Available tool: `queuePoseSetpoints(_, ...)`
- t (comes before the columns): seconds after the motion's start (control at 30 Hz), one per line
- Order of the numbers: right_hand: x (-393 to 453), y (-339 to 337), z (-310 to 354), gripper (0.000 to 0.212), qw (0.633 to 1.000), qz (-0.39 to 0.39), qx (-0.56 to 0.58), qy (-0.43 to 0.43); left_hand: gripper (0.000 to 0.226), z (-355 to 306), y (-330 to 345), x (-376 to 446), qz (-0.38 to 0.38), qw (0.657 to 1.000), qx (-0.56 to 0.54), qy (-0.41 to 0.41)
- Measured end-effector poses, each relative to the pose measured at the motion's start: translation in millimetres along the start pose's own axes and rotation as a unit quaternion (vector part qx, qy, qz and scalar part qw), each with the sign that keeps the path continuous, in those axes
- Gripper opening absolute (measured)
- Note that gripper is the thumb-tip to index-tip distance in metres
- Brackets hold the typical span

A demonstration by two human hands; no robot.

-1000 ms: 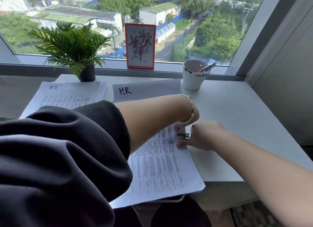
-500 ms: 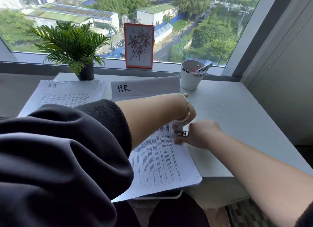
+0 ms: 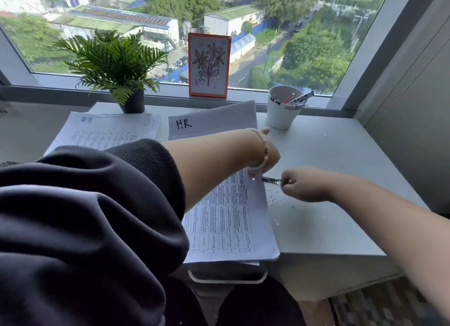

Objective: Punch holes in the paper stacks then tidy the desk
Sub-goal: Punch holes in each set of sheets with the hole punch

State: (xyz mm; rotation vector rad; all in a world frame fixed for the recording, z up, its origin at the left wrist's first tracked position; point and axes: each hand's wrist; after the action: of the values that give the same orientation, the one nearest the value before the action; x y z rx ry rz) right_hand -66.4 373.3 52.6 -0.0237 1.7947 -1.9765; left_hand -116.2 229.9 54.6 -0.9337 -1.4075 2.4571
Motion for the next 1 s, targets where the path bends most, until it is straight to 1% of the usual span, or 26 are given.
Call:
queuePoseSetpoints(0.03, 0.1, -1.2, -4.3, 0.016, 1.000, -0.003, 0.010, -0.003, 0.022, -0.5, 0.8, 2.6, -0.017, 0.999, 0.028, 0.007)
queuePoseSetpoints(0.07, 0.0, -2.2, -8.3, 0.013, 1.000, -0.003, 0.022, -0.007, 0.026, 1.8, 3.8, 2.1, -0.050, 0.999, 0.003, 0.000)
queuePoseSetpoints(0.1, 0.3, -2.4, -12.4, 0.010, 0.999, 0.001, 0.033, -0.012, 0.032, 1.9, 2.2, 0.3, -0.014, 0.998, 0.053, 0.016)
queuePoseSetpoints(0.13, 0.3, -2.4, -16.1, 0.009, 0.999, 0.006, 0.041, -0.018, 0.030, -0.3, -3.8, -8.0, -0.005, 0.999, 0.046, 0.010)
queuePoseSetpoints(0.17, -0.2, -2.3, -19.0, 0.007, 0.999, 0.013, 0.046, -0.023, 0.024, 0.2, -8.7, -10.1, -0.002, 0.998, 0.060, 0.020)
queuePoseSetpoints(0.2, -2.7, -3.1, -19.7, 0.008, 0.998, 0.021, 0.047, -0.025, 0.022, -0.2, -13.3, -13.5, -0.003, 0.999, 0.037, 0.005)
queuePoseSetpoints(0.23, -4.9, -2.6, -20.2, 0.011, 0.998, 0.026, 0.042, -0.024, 0.027, 1.1, -16.0, -16.3, -0.005, 0.999, 0.032, -0.004)
queuePoseSetpoints(0.27, -8.1, -1.6, -19.6, 0.015, 0.999, 0.024, 0.031, -0.024, 0.029, 2.0, -18.6, -18.4, -0.027, 0.999, 0.036, 0.000)
queuePoseSetpoints(0.3, -10.5, 0.5, -19.2, 0.018, 0.999, 0.011, 0.010, -0.028, 0.028, 1.7, -22.4, -25.6, -0.039, 0.998, 0.039, 0.014)
queuePoseSetpoints(0.33, -12.9, 2.3, -18.3, 0.018, 0.999, -0.013, -0.022, -0.037, 0.027, 3.4, -21.8, -25.3, -0.054, 0.998, 0.025, 0.013)
queuePoseSetpoints(0.37, -14.5, 4.3, -17.4, 0.020, 0.997, -0.039, -0.056, -0.043, 0.027, 6.0, -20.9, -24.2, -0.053, 0.999, 0.011, 0.002)
queuePoseSetpoints(0.4, -15.8, 5.2, -15.8, 0.027, 0.994, -0.054, -0.082, -0.043, 0.026, 8.1, -18.8, -20.4, -0.060, 0.998, 0.002, 0.005)
queuePoseSetpoints(0.47, -16.4, 5.9, -13.8, 0.055, 0.990, -0.060, -0.122, -0.022, 0.027, 9.9, -18.1, -19.4, -0.067, 0.998, -0.017, 0.005)
queuePoseSetpoints(0.5, -15.8, 6.6, -14.3, 0.064, 0.988, -0.064, -0.137, -0.013, 0.029, 10.2, -20.5, -20.8, -0.068, 0.997, -0.026, -0.014)
queuePoseSetpoints(0.53, -16.2, 7.1, -13.9, 0.068, 0.987, -0.072, -0.144, -0.011, 0.031, 11.6, -20.8, -20.8, -0.089, 0.995, -0.045, -0.016)
queuePoseSetpoints(0.57, -16.0, 8.9, -14.5, 0.070, 0.986, -0.079, -0.145, -0.012, 0.033, 12.3, -22.6, -21.5, -0.100, 0.993, -0.053, -0.028)
queuePoseSetpoints(0.6, -16.8, 10.4, -13.6, 0.071, 0.987, -0.084, -0.139, -0.018, 0.032, 13.9, -23.3, -21.5, -0.096, 0.994, -0.054, -0.030)
queuePoseSetpoints(0.7, -16.8, 16.5, -7.8, 0.070, 0.986, -0.086, -0.137, -0.032, 0.025, 19.4, -14.5, -14.1, -0.049, 0.995, -0.054, -0.066)
queuePoseSetpoints(0.73, -16.7, 18.0, -5.5, 0.069, 0.986, -0.082, -0.143, -0.034, 0.037, 21.1, -12.6, -12.3, -0.031, 0.998, -0.015, -0.061)
queuePoseSetpoints(0.77, -16.4, 19.5, -4.2, 0.069, 0.985, -0.076, -0.148, -0.034, 0.043, 22.1, -14.2, -12.6, -0.027, 0.999, 0.002, -0.036)
queuePoseSetpoints(0.8, -16.2, 20.9, -3.6, 0.070, 0.986, -0.065, -0.149, -0.032, 0.031, 21.9, -16.2, -12.9, -0.021, 0.999, 0.028, -0.001)
queuePoseSetpoints(0.83, -15.7, 22.9, -4.4, 0.072, 0.988, -0.053, -0.145, -0.029, 0.015, 19.4, -18.9, -14.6, -0.036, 0.999, 0.002, -0.002)
queuePoseSetpoints(0.87, -15.7, 24.6, -5.5, 0.073, 0.990, -0.042, -0.135, -0.025, 0.021, 20.0, -20.1, -13.1, -0.046, 0.999, -0.018, -0.012)
queuePoseSetpoints(0.9, -16.3, 26.4, -6.6, 0.073, 0.991, -0.034, -0.124, -0.023, 0.029, 19.2, -24.2, -18.6, -0.078, 0.997, -0.019, -0.007)
queuePoseSetpoints(0.93, -17.2, 28.1, -7.8, 0.073, 0.993, -0.030, -0.113, -0.023, 0.031, 19.2, -26.6, -21.1, -0.094, 0.996, -0.006, -0.007)
queuePoseSetpoints(1.0, -18.6, 29.4, -9.5, 0.071, 0.994, -0.028, -0.100, -0.027, 0.025, 20.8, -25.5, -23.8, -0.098, 0.995, -0.001, -0.016)
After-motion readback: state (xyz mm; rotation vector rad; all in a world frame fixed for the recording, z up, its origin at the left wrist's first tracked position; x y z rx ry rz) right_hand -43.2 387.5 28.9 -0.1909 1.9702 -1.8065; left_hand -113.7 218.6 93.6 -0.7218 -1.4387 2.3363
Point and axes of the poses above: each hand's wrist, its own x-axis towards the middle knuckle, its own y-axis out of the palm, z = x × y, and after that the axes turned 11 degrees about -z, right-handed
